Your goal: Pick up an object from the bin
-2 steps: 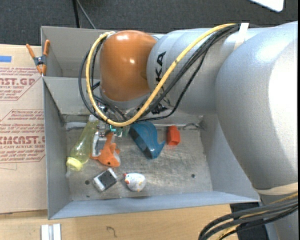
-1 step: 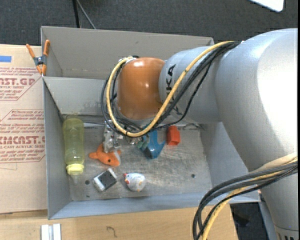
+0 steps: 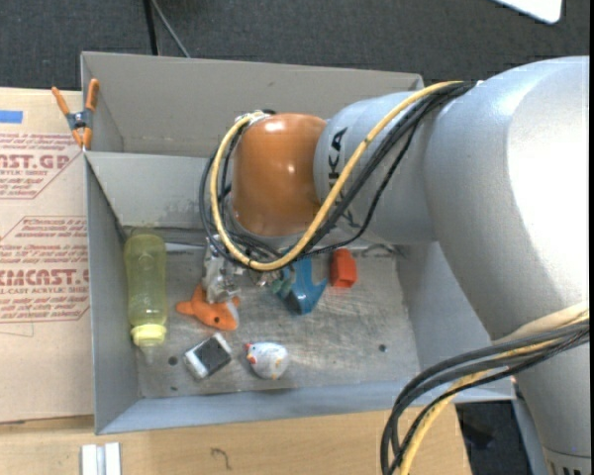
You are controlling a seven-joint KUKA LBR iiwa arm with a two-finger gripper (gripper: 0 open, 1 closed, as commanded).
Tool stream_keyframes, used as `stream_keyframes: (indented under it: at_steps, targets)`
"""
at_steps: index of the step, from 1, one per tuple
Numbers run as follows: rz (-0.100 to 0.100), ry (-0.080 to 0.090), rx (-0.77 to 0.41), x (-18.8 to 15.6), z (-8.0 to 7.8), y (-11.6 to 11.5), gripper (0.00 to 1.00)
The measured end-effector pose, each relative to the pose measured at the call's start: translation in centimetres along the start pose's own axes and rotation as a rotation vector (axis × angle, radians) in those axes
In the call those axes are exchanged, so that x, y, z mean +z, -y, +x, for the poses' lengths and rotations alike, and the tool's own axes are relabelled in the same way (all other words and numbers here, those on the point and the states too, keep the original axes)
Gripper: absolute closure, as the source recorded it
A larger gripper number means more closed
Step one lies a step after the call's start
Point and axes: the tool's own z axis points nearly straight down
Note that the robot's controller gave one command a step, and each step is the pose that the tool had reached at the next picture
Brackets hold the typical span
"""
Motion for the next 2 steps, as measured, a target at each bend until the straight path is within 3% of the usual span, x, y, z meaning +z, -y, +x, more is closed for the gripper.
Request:
stream_keyframes:
  at_steps: [1,2]
  targets:
    - [0.0,0.001,-0.001,0.02,-0.01,0.01,1.0]
    - [0.0,0.001,0.0,0.03,0.0,0.0,0.0]
